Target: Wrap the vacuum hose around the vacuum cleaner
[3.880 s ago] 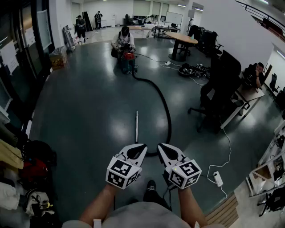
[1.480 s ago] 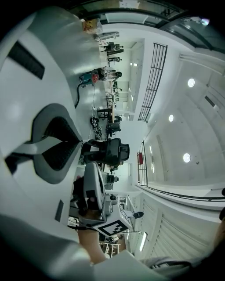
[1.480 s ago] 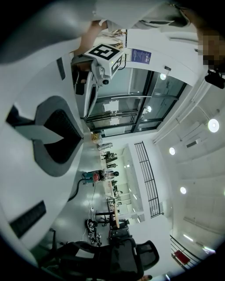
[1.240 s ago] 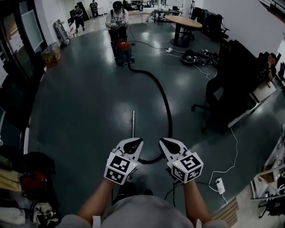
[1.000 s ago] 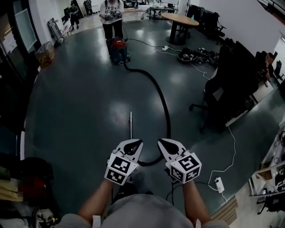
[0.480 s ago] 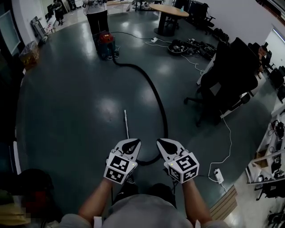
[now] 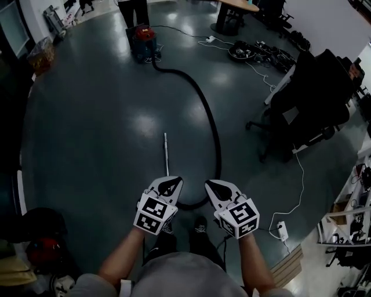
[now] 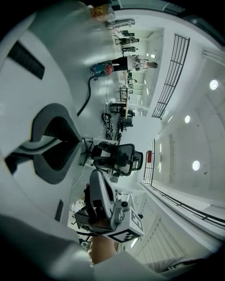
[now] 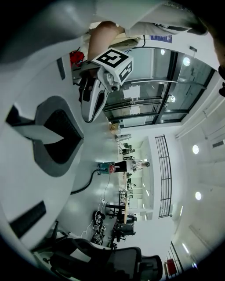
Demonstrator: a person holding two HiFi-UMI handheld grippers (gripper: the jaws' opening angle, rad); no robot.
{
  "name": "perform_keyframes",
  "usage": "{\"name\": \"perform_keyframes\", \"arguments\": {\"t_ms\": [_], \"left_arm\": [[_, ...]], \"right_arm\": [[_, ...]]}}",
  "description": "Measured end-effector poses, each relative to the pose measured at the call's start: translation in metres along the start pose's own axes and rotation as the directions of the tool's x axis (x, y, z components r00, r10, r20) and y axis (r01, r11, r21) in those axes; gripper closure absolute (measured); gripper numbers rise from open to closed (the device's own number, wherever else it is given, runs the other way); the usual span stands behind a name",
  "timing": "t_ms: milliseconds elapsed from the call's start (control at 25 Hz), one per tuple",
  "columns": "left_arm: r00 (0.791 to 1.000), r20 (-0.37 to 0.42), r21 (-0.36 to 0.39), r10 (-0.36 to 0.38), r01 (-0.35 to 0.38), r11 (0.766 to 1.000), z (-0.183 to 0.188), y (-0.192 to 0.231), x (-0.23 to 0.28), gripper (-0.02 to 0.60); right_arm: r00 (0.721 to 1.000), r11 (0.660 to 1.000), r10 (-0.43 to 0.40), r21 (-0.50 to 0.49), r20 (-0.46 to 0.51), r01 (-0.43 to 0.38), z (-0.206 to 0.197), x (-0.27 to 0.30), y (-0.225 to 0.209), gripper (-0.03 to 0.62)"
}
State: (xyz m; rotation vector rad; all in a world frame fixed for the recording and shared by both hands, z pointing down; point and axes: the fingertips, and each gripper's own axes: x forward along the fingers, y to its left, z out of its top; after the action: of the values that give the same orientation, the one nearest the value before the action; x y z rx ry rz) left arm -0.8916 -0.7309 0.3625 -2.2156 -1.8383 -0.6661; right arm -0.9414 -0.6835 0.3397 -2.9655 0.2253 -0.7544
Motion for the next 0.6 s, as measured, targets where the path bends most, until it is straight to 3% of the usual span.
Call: {"name": "perform_keyframes", "arguments": {"t_ms": [160, 320, 600], "left_arm": [[0.999, -0.028, -0.02, 0.044, -0.045, 0.999, -0.006, 0.006, 0.015, 0.574], [0.996, -0.063, -0.087, 0.059, -0.064, 0.994, -0.025, 0.012, 0.033, 0.574], [0.977, -0.156, -0.104, 0.142, -0.159, 0.982, -0.086, 0.047, 0.088, 0.574]], "right_arm": [[0.999, 0.999, 0.045, -0.018, -0.019, -0.045, -0.005, 0.011, -0.018, 0.589], [0.996, 0.997, 0.071, -0.029, -0.051, -0.072, -0.021, 0.027, -0.038, 0.589], [0.989, 0.995, 0.103, -0.007, -0.104, -0.104, -0.081, 0.087, -0.073, 0.589]]}}
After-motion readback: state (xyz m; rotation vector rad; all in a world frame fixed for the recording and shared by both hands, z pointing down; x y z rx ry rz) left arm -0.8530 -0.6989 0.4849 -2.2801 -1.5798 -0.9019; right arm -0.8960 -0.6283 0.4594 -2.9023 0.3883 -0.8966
